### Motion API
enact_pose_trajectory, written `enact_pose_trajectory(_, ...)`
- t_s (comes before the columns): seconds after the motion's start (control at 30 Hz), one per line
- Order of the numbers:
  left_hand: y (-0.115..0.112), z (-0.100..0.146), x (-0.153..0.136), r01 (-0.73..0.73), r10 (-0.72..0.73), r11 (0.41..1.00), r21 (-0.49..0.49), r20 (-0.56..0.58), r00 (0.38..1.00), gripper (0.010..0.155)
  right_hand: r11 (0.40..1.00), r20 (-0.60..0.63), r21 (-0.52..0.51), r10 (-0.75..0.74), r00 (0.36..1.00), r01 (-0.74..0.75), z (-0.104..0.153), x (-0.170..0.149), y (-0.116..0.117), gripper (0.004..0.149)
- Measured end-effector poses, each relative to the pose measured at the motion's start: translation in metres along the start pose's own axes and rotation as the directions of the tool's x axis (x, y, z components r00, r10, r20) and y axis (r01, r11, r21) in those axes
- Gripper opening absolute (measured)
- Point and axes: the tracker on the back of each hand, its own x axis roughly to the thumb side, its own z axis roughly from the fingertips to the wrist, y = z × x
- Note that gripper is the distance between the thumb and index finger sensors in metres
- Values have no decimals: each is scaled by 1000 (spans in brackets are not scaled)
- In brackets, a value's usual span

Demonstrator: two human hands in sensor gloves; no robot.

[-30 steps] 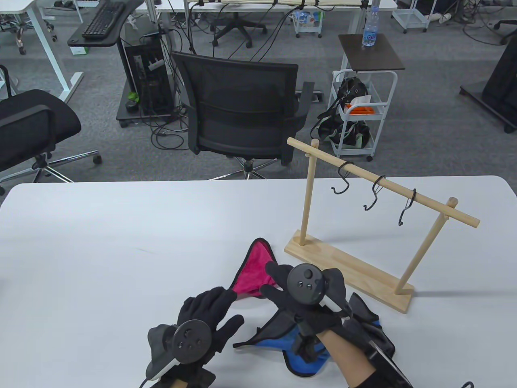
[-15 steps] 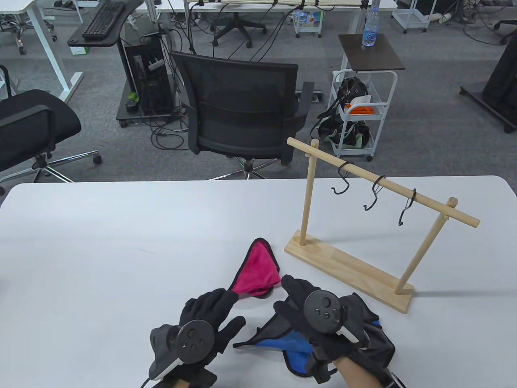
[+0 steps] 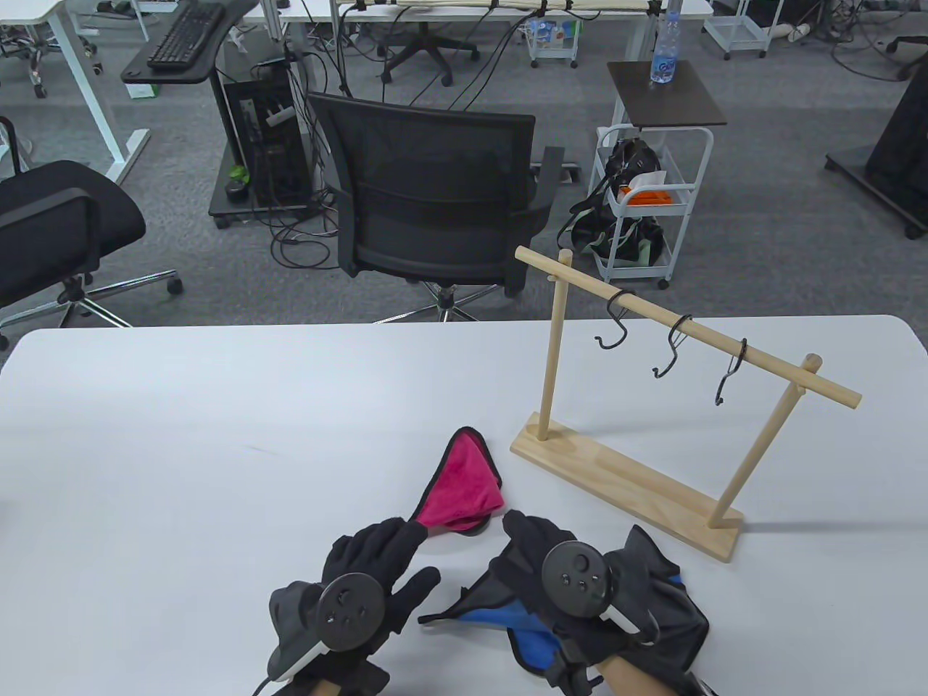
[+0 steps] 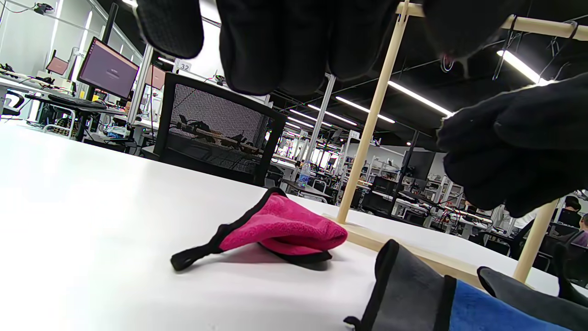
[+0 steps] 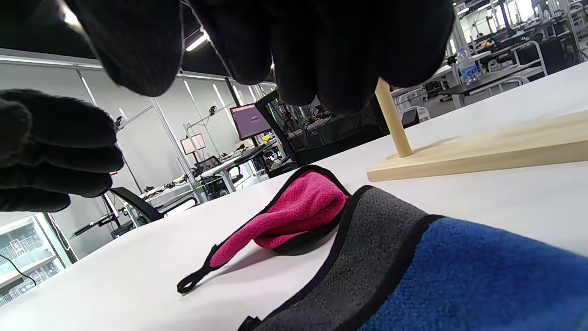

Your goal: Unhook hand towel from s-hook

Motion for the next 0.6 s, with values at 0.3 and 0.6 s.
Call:
enact_pose_trajectory(0.3,-1,0,0,0,0,1000,-6,2,1000,64,999,17,-29,34,999,-34,5,2,-1,65)
enact_pose_trajectory(0.6,-2,0,0,-1,1,1000,-8,-3,1000,64,998,26,-46,40,999,-39,7,1,-3,65)
